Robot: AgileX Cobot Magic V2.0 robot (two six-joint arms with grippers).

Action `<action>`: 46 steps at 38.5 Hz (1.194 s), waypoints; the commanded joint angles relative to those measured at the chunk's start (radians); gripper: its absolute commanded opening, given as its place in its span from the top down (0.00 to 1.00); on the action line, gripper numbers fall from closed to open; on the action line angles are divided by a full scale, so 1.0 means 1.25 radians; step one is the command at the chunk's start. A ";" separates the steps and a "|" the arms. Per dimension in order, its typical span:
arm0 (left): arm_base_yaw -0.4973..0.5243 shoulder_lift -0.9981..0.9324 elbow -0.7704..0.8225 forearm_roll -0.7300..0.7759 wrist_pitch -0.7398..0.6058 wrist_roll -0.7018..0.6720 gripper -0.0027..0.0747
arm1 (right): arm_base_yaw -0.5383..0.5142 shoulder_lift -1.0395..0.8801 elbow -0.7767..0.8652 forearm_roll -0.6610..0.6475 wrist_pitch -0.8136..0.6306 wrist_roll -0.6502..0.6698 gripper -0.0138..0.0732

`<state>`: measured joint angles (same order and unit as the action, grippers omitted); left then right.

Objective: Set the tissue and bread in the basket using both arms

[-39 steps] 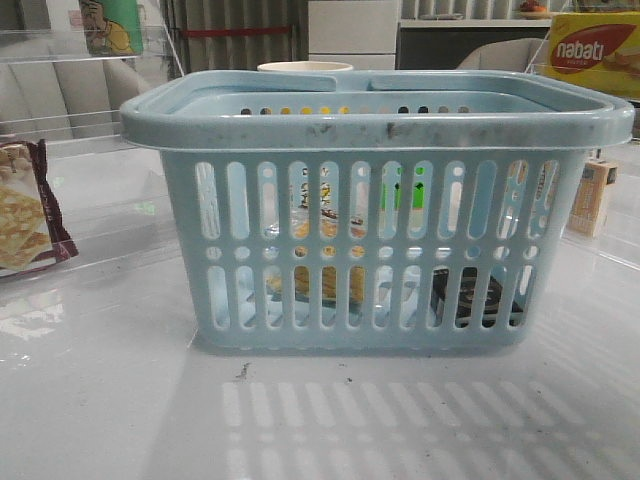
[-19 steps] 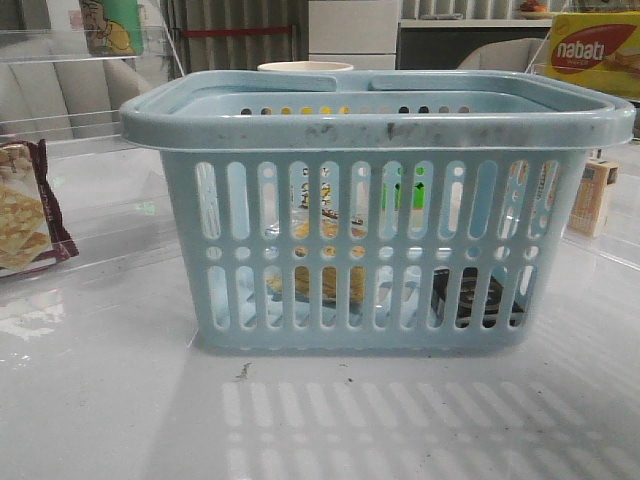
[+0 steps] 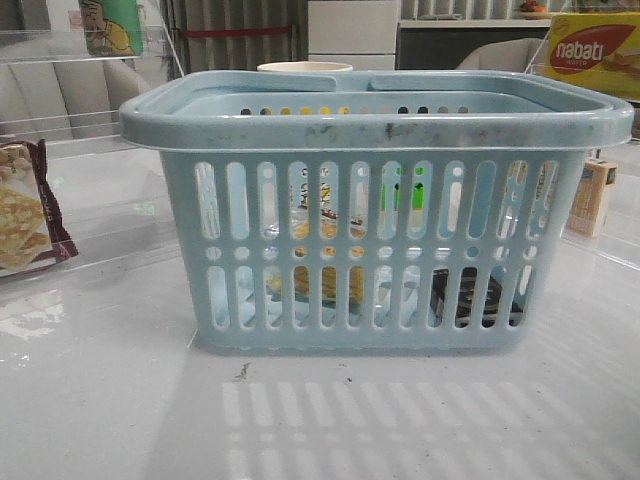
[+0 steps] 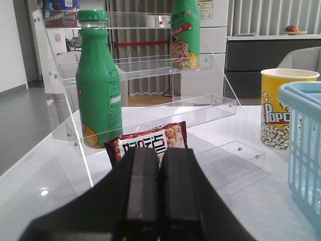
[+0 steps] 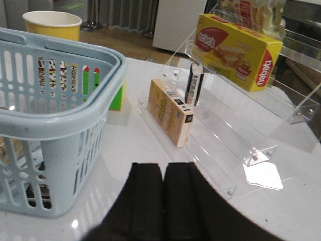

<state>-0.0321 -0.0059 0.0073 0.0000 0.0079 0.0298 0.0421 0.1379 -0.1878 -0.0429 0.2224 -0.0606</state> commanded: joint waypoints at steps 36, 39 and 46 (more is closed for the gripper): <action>0.002 -0.013 0.000 -0.008 -0.069 -0.007 0.85 | -0.046 -0.133 0.174 0.001 -0.275 0.048 0.78; 0.002 -0.013 0.000 -0.008 -0.069 -0.007 0.85 | -0.046 -0.133 0.174 0.001 -0.268 0.048 0.78; 0.002 -0.013 0.000 -0.008 -0.069 -0.007 0.85 | -0.046 -0.133 0.174 0.002 -0.260 0.078 0.78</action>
<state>-0.0321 -0.0059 0.0073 0.0000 0.0079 0.0298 -0.0124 -0.0095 0.0297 -0.0393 -0.0154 0.0121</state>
